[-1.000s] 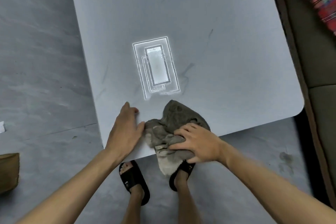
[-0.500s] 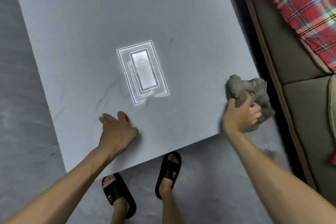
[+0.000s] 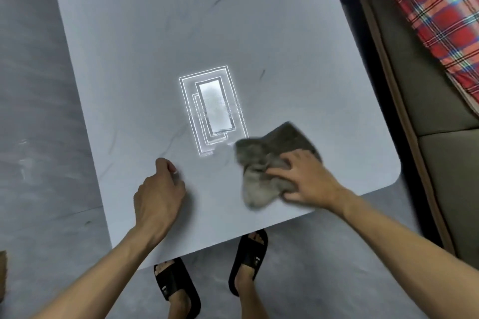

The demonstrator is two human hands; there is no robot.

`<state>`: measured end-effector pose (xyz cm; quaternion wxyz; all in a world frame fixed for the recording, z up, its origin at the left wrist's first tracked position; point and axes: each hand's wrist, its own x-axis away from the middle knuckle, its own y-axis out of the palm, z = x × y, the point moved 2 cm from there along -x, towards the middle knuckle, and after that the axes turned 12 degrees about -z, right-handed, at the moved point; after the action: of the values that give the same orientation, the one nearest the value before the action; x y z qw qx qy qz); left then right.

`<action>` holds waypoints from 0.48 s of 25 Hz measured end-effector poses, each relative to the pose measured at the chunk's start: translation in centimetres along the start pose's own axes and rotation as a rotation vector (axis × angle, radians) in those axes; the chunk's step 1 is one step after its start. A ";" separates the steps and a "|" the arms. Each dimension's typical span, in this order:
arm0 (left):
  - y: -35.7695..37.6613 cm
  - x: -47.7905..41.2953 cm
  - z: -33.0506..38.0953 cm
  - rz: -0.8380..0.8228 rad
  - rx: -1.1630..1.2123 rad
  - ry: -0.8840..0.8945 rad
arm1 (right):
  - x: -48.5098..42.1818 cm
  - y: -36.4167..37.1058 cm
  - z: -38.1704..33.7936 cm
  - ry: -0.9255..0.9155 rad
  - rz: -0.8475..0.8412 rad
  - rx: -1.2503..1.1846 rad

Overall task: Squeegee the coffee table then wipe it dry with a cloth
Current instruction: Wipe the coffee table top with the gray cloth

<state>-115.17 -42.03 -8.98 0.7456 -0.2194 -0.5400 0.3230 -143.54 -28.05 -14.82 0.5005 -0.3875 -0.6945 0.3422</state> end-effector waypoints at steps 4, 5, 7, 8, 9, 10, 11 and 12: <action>-2.4 -1.1 -3.5 0.033 0.227 -0.043 | -2.4 -1.3 1.0 1.007 0.441 -0.407; -3.4 -1.5 -4.9 0.039 0.291 -0.073 | -5.1 -1.7 -0.8 1.198 0.489 -0.468; -5.2 -2.1 -7.2 0.040 0.374 -0.117 | -10.7 -3.1 -5.6 1.318 0.508 -0.553; -6.0 -2.4 -8.3 0.031 0.399 -0.140 | -13.4 -3.5 -8.7 1.256 0.495 -0.545; -6.6 -2.6 -9.4 0.011 0.423 -0.162 | -15.7 -3.6 -11.9 1.128 0.470 -0.490; -7.2 -2.7 -10.4 -0.023 0.455 -0.185 | -17.8 -3.5 -15.5 0.946 0.421 -0.399; -7.6 -2.9 -11.4 -0.062 0.500 -0.202 | -19.5 -3.3 -19.0 0.716 0.326 -0.301; -7.8 -3.1 -12.3 -0.100 0.560 -0.220 | -20.8 -3.2 -21.9 0.441 0.207 -0.201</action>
<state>-102.27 -49.45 -9.68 0.7290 0.0578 -0.5175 0.4442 -118.98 -45.94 -15.20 0.5610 -0.5696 -0.5556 0.2283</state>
